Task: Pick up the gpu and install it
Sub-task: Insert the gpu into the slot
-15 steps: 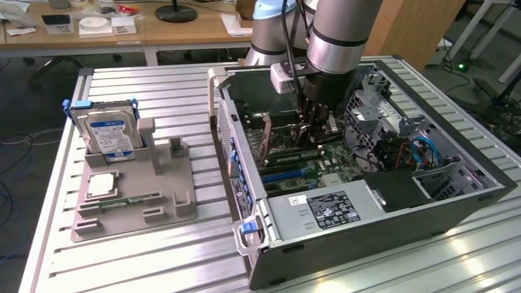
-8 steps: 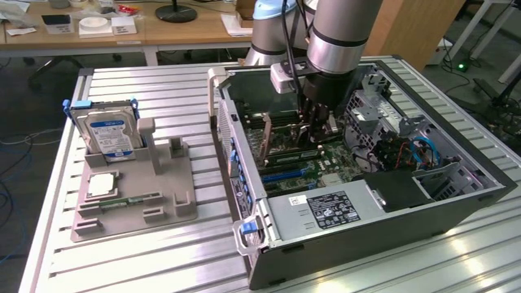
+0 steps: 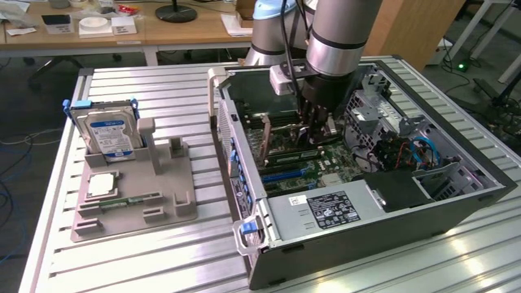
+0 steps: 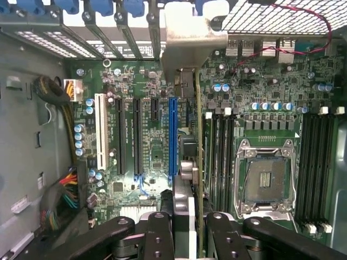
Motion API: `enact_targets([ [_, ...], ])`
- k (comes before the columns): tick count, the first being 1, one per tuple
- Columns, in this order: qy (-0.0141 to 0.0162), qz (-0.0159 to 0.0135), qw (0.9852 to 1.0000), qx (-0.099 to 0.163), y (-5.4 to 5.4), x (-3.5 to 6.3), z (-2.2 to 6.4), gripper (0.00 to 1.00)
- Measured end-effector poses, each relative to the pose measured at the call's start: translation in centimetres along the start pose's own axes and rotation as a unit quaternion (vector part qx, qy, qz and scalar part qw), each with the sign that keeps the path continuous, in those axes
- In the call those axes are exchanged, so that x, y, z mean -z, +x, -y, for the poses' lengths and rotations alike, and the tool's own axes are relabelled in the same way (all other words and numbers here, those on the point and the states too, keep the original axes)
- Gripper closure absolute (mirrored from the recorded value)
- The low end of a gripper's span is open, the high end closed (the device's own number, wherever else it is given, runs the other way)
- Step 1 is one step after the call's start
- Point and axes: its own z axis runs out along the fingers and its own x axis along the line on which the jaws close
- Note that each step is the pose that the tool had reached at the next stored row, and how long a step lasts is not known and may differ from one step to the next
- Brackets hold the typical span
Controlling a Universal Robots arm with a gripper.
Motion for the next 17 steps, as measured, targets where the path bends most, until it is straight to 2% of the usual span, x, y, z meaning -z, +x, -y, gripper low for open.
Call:
enact_targets([
  [4,0.0003,-0.0003,1.0000,-0.005,0.0,-0.31,-0.52,0.72],
  [14,0.0005,-0.0007,0.9999,-0.011,0.3,-1.56,-0.91,0.72],
  [17,0.0004,-0.0009,0.9999,-0.012,0.3,-1.84,-1.31,0.72],
])
